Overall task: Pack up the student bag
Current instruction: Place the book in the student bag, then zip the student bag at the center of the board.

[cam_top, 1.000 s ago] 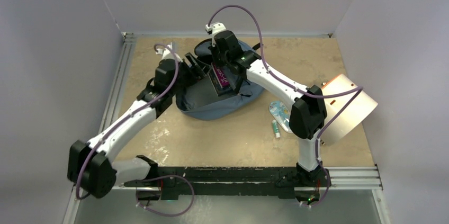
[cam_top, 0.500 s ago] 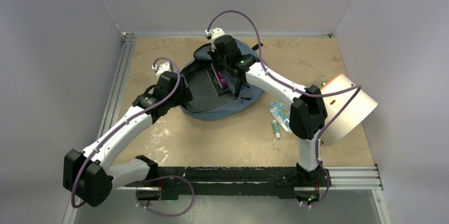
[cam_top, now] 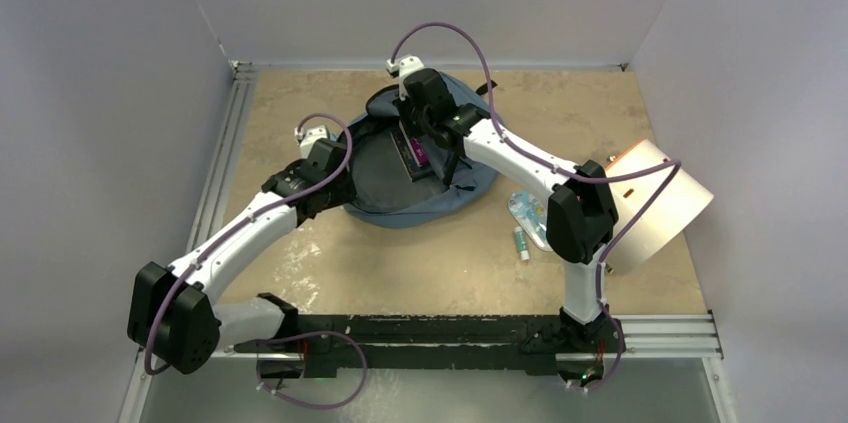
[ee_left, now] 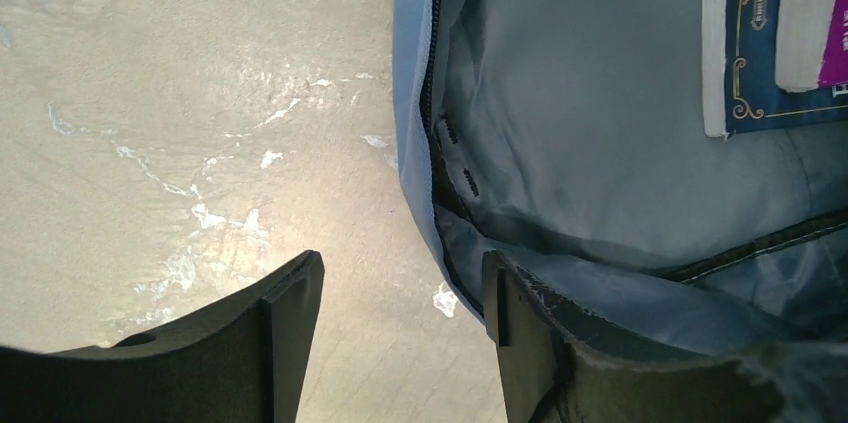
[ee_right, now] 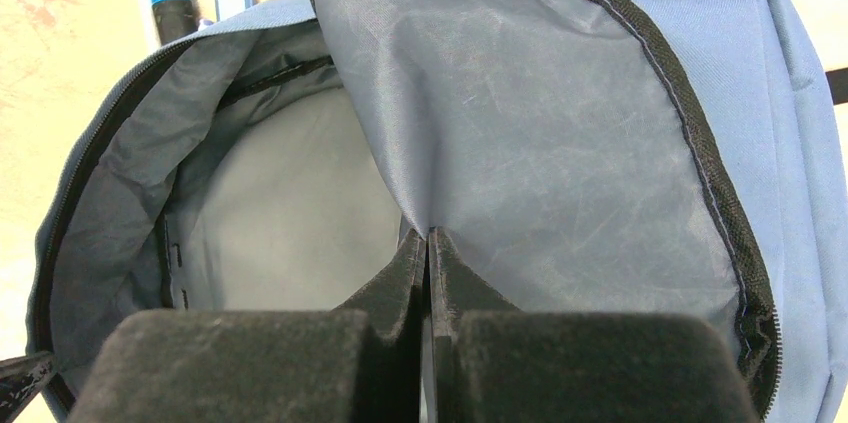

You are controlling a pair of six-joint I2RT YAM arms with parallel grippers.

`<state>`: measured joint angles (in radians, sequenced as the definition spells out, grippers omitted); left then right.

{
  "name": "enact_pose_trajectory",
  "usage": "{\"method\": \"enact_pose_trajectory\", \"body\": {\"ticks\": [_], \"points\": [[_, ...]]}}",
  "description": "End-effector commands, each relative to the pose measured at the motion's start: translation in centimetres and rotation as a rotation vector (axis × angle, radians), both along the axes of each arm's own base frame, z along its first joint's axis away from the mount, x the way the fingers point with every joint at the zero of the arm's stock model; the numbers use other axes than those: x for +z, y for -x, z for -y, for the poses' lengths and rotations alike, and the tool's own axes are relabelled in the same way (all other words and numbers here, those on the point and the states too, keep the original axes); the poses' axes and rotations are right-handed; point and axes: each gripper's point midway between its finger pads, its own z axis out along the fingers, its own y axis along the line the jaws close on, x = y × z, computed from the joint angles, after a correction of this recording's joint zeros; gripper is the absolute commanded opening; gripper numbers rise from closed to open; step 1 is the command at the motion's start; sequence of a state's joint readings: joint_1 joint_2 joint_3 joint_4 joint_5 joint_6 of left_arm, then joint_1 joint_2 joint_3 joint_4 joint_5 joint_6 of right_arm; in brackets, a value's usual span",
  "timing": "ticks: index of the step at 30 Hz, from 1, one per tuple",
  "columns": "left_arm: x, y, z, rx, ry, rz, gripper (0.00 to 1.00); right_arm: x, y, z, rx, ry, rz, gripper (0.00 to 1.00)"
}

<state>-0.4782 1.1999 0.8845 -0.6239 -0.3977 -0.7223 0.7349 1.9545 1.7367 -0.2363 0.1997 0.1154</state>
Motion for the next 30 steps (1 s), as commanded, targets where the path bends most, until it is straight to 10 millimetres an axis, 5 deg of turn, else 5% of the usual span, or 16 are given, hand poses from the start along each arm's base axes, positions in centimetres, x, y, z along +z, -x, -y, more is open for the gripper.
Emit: {"method": "enact_pose_trajectory", "body": {"ticks": [1, 12, 16, 21, 25, 30], "points": [[-0.7, -0.8, -0.1, -0.014, -0.039, 0.004, 0.54, 3.7, 0.2, 0.5, -0.018, -0.041, 0.071, 0.0], [-1.9, -0.9, 0.8, -0.042, -0.033, -0.061, 0.01, 3.6, -0.1, 0.9, -0.011, 0.004, 0.091, 0.0], [-1.6, -0.5, 1.9, -0.063, 0.037, -0.056, 0.0, 3.8, 1.9, -1.2, 0.137, -0.063, 0.05, 0.02], [-1.1, -0.3, 1.3, -0.05, 0.023, -0.041, 0.0, 5.5, 4.5, -2.7, 0.241, -0.185, 0.003, 0.26], [-1.1, -0.2, 1.0, -0.052, 0.005, -0.047, 0.0, 7.5, 3.7, -0.9, 0.112, -0.221, 0.054, 0.54], [-1.2, 0.1, 0.8, -0.052, -0.003, -0.052, 0.0, 7.7, 0.8, 3.7, -0.148, -0.24, 0.074, 0.59]]}}
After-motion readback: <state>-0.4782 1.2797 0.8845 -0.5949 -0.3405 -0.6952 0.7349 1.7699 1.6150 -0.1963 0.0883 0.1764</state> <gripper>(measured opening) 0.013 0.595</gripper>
